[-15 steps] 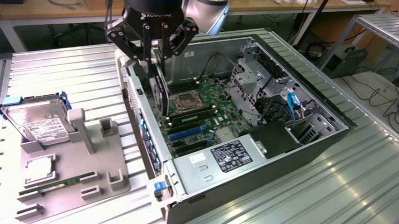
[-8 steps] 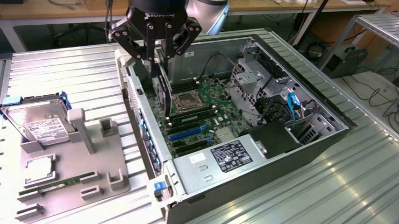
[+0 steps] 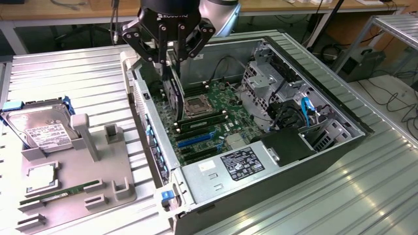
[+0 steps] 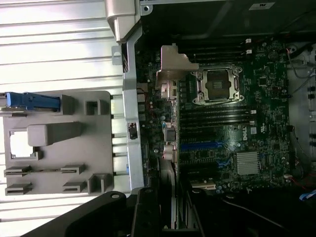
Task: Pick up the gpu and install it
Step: 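Pick up the gpu and move the gpu toward the slot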
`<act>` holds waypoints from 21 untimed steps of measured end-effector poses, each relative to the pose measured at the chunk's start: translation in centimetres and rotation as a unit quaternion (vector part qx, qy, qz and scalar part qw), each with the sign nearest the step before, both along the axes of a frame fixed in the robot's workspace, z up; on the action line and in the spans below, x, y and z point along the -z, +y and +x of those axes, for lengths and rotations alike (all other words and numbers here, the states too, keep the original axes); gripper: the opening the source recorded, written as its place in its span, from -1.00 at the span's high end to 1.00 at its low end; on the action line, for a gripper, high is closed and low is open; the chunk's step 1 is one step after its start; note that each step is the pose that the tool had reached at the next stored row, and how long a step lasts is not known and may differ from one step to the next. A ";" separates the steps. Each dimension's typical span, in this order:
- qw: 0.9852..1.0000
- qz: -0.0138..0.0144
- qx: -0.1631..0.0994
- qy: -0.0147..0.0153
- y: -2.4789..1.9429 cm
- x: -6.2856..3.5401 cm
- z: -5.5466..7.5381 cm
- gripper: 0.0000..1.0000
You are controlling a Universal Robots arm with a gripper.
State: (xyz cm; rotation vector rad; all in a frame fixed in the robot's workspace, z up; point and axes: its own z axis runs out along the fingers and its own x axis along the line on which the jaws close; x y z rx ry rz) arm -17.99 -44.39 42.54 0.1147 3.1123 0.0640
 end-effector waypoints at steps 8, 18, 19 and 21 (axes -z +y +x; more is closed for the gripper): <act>1.000 0.000 0.000 0.000 0.02 0.11 1.0 0.47; 1.000 -0.001 0.000 0.000 0.18 0.41 2.5 0.47; 1.000 -0.001 0.000 0.000 0.21 0.43 2.7 0.47; 1.000 -0.001 0.000 0.000 0.27 0.46 3.0 0.47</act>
